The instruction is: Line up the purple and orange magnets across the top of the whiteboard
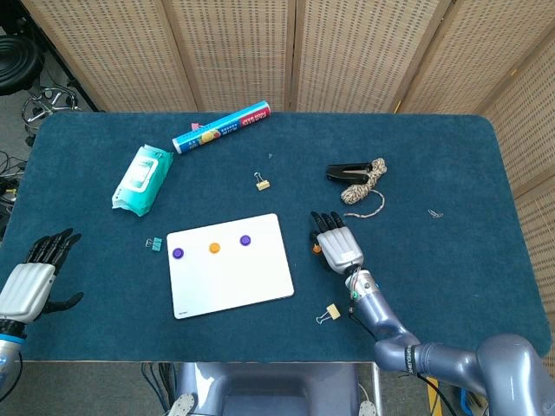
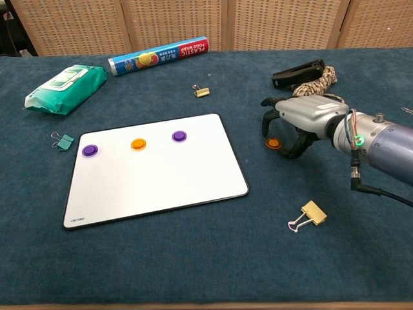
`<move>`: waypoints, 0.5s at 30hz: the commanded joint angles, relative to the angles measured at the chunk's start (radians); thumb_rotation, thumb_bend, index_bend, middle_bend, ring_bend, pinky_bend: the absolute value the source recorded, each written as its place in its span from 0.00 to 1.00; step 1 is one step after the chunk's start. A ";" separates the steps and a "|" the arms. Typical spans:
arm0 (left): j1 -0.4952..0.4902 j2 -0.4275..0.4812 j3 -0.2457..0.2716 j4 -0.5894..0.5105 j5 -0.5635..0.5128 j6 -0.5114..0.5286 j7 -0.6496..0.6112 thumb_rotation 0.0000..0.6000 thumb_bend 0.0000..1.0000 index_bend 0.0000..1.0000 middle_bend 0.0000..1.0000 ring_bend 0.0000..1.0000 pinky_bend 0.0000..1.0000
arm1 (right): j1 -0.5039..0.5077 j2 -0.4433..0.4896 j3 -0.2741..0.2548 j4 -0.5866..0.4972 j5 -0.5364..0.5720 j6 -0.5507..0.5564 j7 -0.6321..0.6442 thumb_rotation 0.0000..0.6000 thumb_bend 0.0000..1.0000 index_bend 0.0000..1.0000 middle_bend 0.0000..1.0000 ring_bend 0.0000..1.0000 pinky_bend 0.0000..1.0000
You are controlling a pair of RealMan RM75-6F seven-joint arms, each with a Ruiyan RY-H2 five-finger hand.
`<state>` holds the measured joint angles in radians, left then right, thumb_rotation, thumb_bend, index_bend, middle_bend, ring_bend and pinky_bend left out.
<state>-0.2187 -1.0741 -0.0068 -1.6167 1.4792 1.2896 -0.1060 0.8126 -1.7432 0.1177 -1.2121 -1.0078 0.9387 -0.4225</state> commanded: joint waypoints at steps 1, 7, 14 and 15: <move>0.000 0.000 0.000 0.000 0.000 0.001 0.000 1.00 0.20 0.00 0.00 0.00 0.00 | -0.005 -0.005 0.001 0.007 -0.004 -0.004 0.005 1.00 0.41 0.33 0.00 0.00 0.00; 0.000 -0.001 0.000 0.000 -0.001 -0.001 0.001 1.00 0.20 0.00 0.00 0.00 0.00 | -0.011 -0.018 0.008 0.027 -0.013 -0.015 0.021 1.00 0.41 0.42 0.00 0.00 0.00; 0.000 -0.002 0.000 0.001 -0.002 -0.001 0.003 1.00 0.20 0.00 0.00 0.00 0.00 | -0.018 -0.035 0.017 0.055 -0.016 -0.019 0.024 1.00 0.41 0.54 0.00 0.00 0.00; 0.000 -0.002 0.000 0.001 -0.003 -0.001 0.003 1.00 0.20 0.00 0.00 0.00 0.00 | -0.020 -0.037 0.019 0.055 -0.017 -0.019 0.024 1.00 0.41 0.54 0.00 0.00 0.00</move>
<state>-0.2186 -1.0758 -0.0073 -1.6158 1.4765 1.2880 -0.1028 0.7935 -1.7794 0.1366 -1.1572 -1.0245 0.9198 -0.3981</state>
